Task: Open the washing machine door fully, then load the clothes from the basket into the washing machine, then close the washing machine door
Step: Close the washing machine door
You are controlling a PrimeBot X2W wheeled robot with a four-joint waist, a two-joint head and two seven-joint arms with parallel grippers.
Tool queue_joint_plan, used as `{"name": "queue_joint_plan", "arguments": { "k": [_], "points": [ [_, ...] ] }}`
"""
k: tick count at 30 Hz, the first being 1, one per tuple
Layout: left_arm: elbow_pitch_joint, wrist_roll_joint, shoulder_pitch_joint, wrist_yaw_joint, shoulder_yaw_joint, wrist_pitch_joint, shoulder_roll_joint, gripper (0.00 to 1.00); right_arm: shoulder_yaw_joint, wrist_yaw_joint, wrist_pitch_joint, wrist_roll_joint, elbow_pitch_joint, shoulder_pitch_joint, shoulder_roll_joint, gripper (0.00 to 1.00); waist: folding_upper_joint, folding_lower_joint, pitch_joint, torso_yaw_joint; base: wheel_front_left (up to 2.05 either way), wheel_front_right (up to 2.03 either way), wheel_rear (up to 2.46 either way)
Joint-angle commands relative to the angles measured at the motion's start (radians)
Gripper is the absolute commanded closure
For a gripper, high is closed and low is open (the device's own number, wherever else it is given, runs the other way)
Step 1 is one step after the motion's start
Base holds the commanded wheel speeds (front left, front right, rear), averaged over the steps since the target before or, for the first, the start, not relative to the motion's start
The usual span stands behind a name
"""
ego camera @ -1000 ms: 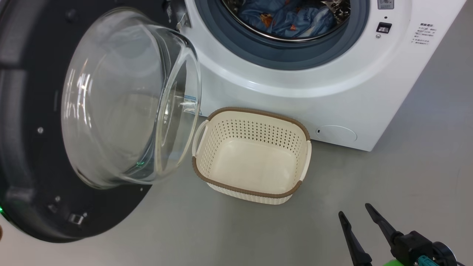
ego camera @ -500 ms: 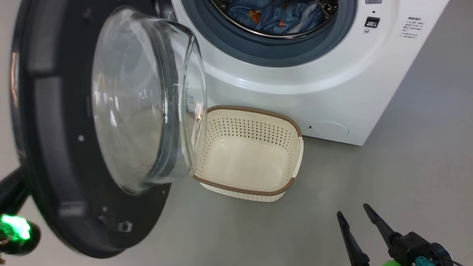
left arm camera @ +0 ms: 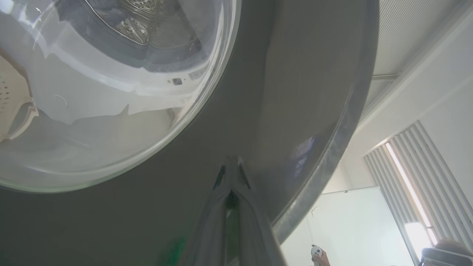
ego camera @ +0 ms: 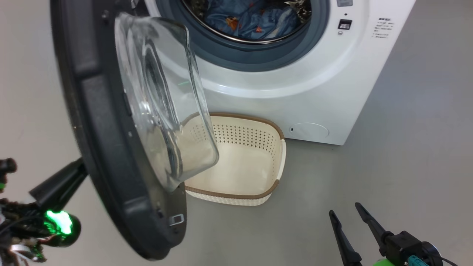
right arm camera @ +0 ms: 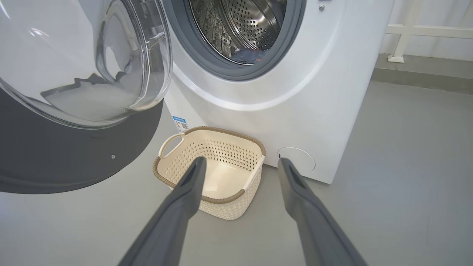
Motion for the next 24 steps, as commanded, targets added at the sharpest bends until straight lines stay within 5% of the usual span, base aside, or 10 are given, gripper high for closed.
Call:
{"name": "queue_joint_plan", "arguments": {
  "k": [1, 24],
  "points": [
    [-0.038, 0.004, -0.009, -0.011, 0.008, 0.009, 0.014, 1.0, 0.025, 0.001, -0.012, 0.007, -0.016, -0.027, 0.002, 0.0, 0.0, 0.0, -0.005, -0.014, 0.0, 0.0, 0.0],
    [0.068, -0.015, -0.09, -0.164, -0.213, -0.281, -0.021, 1.0, 0.027, 0.001, -0.028, 0.012, 0.008, -0.041, 0.012, 0.0, 0.0, 0.0, -0.002, -0.2, 0.0, 0.0, 0.0]
  ]
}}
